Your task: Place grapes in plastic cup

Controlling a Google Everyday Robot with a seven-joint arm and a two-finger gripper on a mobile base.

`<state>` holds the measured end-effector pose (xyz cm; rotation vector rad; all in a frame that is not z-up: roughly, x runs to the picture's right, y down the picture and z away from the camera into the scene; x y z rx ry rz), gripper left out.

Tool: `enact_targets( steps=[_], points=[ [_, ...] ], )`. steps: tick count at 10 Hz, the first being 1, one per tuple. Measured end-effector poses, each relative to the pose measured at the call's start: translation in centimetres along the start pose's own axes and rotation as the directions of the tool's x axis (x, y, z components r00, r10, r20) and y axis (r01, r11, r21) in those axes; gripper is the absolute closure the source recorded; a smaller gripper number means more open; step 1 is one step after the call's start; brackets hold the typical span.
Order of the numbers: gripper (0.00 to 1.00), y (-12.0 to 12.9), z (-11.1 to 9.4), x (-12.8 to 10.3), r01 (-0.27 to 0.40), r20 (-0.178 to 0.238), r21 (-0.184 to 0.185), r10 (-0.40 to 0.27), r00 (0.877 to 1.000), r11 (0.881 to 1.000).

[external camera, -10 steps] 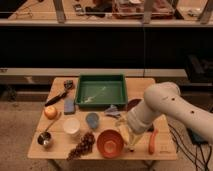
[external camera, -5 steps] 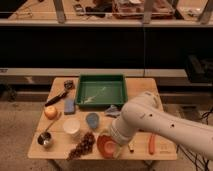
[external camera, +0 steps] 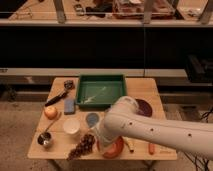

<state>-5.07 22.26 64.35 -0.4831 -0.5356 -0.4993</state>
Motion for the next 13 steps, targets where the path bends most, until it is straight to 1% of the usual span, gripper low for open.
enact_targets(
  steps=[1, 3, 4, 6, 8, 11, 13],
  points=[
    [0.35, -0.5, 1.1, -0.3, 0.002, -0.008, -0.002, -0.002, 1.0, 1.0],
    [0.35, -0.9, 2.5, -0.9, 0.002, -0.03, -0.005, -0.002, 1.0, 1.0],
    [0.35, -1.1, 3.0, -1.3, 0.004, -0.031, -0.007, -0.004, 1.0, 1.0],
    [0.35, -1.2, 3.6, -1.1, 0.0, -0.049, -0.003, -0.001, 0.999, 1.0],
    [0.35, -1.5, 4.8, -0.7, -0.006, -0.065, -0.003, 0.006, 0.998, 1.0],
    [0.35, -2.2, 6.2, 0.1, -0.024, -0.069, -0.008, 0.023, 0.997, 1.0],
    [0.35, -2.3, 7.4, 0.4, -0.037, -0.06, -0.026, 0.036, 0.998, 0.999]
  ],
)
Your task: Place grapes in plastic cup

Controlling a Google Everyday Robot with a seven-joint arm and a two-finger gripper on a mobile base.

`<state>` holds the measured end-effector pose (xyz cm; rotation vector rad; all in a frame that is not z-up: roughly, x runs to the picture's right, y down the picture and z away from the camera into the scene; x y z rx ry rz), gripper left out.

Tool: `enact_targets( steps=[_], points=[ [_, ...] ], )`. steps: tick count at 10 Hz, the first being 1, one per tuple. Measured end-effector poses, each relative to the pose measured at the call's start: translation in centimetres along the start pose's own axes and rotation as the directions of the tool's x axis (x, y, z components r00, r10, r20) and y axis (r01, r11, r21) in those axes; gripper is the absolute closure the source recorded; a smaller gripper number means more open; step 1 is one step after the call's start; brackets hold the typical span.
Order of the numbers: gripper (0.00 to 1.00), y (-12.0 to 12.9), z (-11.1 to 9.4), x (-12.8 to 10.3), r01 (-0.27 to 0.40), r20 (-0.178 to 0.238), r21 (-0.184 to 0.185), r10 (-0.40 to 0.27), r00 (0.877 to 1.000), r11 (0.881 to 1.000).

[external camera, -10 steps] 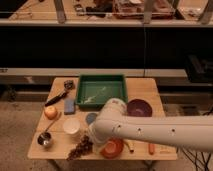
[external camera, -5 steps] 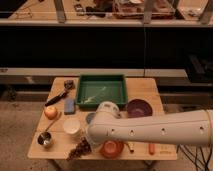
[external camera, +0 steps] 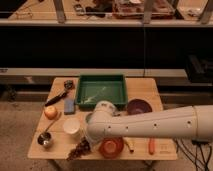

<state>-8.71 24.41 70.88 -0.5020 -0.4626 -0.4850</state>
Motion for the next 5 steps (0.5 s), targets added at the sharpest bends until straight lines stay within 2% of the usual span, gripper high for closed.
enact_targets(
  steps=[3, 5],
  points=[
    [0.35, 0.5, 1.8, 0.2, -0.014, 0.005, -0.032, 0.015, 1.0, 0.999],
    [0.35, 0.7, 2.3, 0.1, -0.022, 0.014, -0.045, 0.023, 1.0, 0.999]
  ],
)
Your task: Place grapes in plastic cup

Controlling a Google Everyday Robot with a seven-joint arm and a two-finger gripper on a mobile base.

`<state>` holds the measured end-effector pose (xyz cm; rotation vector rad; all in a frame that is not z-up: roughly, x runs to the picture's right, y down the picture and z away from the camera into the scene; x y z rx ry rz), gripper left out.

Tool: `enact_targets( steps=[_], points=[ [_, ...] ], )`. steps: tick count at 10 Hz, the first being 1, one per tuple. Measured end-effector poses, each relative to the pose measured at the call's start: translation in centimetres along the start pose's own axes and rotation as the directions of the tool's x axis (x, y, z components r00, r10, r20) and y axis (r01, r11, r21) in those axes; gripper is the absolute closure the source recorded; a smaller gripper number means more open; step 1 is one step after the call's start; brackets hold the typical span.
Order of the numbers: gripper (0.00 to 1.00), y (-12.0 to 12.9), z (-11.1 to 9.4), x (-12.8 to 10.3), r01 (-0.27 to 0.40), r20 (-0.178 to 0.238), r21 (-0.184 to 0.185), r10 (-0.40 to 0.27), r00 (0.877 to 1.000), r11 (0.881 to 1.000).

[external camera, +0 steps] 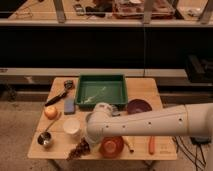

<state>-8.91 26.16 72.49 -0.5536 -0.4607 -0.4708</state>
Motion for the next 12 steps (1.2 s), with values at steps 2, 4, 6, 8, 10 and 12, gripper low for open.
enact_targets(
  steps=[2, 4, 6, 8, 10, 12],
  points=[
    [0.35, 0.1, 0.1, -0.5, 0.008, 0.03, -0.009, -0.008, 1.0, 1.0],
    [0.35, 0.1, 0.1, -0.7, 0.009, 0.046, -0.01, -0.008, 0.999, 1.0],
    [0.35, -0.1, 0.7, -1.0, 0.017, 0.052, -0.013, -0.016, 0.998, 1.0],
    [0.35, -0.4, 1.6, -0.9, 0.023, 0.048, -0.01, -0.023, 0.999, 1.0],
    [0.35, -0.7, 2.6, -0.9, 0.03, 0.042, -0.01, -0.03, 0.999, 0.999],
    [0.37, -1.1, 4.2, -0.6, 0.036, 0.023, -0.015, -0.036, 0.999, 0.999]
  ],
)
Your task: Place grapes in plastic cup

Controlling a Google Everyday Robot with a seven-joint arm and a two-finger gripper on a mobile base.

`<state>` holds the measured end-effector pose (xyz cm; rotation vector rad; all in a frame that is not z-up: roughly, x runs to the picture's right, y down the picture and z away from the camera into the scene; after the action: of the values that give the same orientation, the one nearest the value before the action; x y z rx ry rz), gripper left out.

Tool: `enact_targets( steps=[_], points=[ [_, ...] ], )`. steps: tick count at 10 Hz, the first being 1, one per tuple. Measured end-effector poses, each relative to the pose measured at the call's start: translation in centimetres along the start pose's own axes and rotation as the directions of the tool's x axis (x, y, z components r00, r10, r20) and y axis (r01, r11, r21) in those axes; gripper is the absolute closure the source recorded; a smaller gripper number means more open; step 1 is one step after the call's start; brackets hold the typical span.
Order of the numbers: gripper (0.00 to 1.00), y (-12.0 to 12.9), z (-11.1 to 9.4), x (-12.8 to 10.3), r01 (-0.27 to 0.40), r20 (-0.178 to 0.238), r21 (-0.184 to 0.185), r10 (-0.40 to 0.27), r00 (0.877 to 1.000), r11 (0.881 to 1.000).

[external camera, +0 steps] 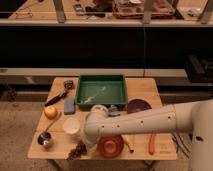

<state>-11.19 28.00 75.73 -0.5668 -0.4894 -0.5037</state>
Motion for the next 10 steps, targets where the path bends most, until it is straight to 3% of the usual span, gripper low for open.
enact_targets(
  steps=[2, 3, 5, 7, 10],
  points=[
    [0.5, 0.1, 0.6, 0.1, 0.02, -0.008, -0.002, -0.02, 1.0, 1.0],
    [0.65, 0.0, 0.7, 0.2, 0.043, -0.007, 0.0, -0.043, 0.999, 0.999],
    [0.81, -0.1, -0.2, 0.2, 0.052, -0.001, 0.006, -0.052, 0.999, 0.999],
    [0.98, -0.8, -3.0, -0.1, 0.063, 0.004, 0.03, -0.063, 0.998, 0.998],
    [1.0, -2.2, -10.3, -0.6, 0.082, 0.021, 0.102, -0.085, 0.996, 0.991]
  ],
)
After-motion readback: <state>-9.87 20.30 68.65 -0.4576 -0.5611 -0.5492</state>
